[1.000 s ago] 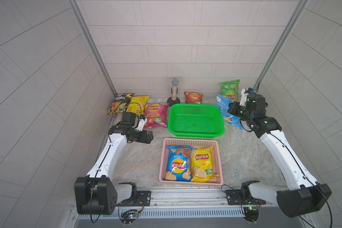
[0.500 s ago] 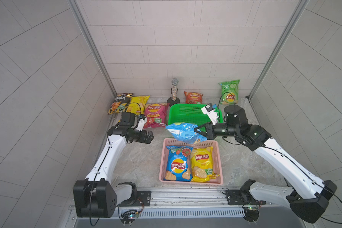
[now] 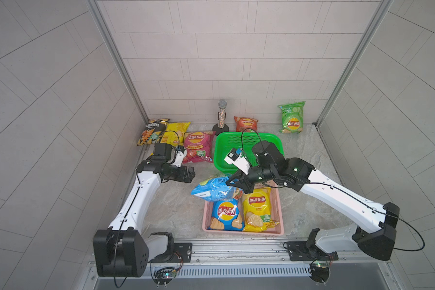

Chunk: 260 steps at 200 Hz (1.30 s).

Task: Put the potato chips into the basket
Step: Place the potato chip in the basket.

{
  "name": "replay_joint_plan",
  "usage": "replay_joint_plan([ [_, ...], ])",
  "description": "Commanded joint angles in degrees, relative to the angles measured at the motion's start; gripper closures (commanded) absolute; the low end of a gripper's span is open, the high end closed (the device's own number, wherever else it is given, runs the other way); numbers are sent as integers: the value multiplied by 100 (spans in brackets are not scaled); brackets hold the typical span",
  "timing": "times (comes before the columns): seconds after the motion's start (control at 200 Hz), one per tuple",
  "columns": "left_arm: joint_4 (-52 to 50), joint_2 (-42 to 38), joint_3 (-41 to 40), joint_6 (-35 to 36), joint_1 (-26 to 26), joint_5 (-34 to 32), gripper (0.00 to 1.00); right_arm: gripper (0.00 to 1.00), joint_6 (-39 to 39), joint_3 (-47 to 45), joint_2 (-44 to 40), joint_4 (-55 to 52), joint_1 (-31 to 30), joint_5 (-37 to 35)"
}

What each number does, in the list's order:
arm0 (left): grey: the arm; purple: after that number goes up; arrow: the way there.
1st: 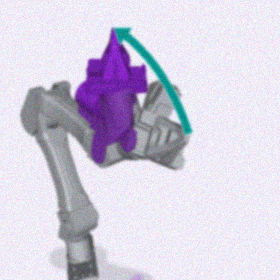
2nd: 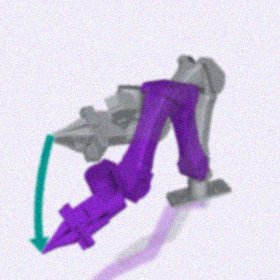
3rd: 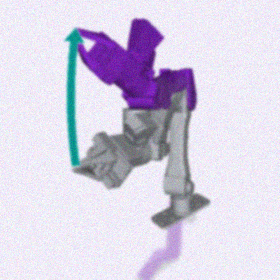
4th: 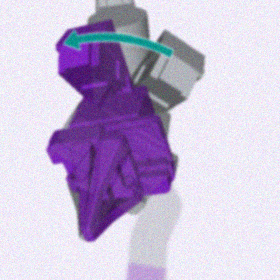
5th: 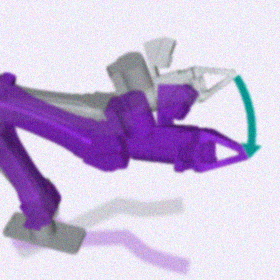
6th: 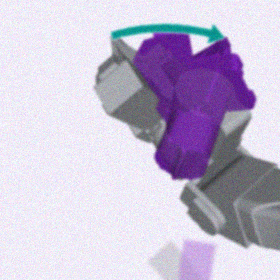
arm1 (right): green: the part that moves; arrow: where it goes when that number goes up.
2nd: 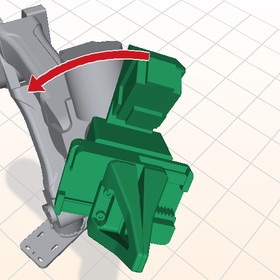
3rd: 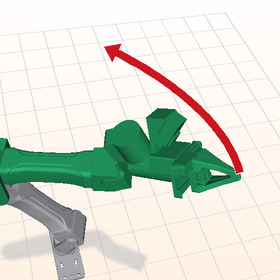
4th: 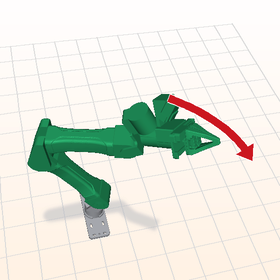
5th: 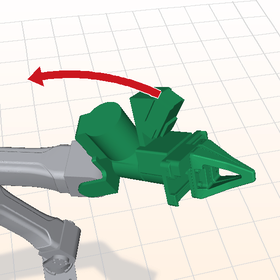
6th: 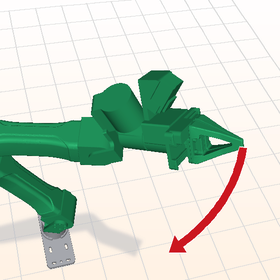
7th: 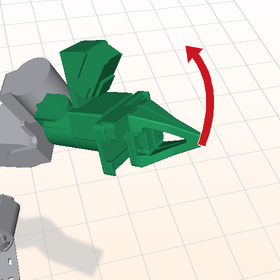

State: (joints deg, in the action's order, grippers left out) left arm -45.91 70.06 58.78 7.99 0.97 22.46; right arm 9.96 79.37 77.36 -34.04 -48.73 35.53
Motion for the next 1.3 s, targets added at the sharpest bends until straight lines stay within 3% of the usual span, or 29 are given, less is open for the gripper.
replay_joint_plan([
  [0.0,-92,-30,19,61,-35,-70,1,100,-364,13,0,288,-55,-60],
  [0.395,-76,29,15,53,-27,-77,1,100,-509,-1020,-37,1270,-162,-283],
  [0.655,-76,16,8,54,-21,-83,0,100,-800,-1253,-72,852,-533,-864],
  [0.941,-73,-1,2,54,-31,-54,1,100,-388,-2255,-472,1037,-807,-1341],
  [1.151,-71,23,6,58,-27,-36,1,87,1,-2708,-986,1048,-967,-1448],
  [1.296,-73,19,1,59,-27,-43,1,43,213,-2685,-1447,699,-998,-1566],
])
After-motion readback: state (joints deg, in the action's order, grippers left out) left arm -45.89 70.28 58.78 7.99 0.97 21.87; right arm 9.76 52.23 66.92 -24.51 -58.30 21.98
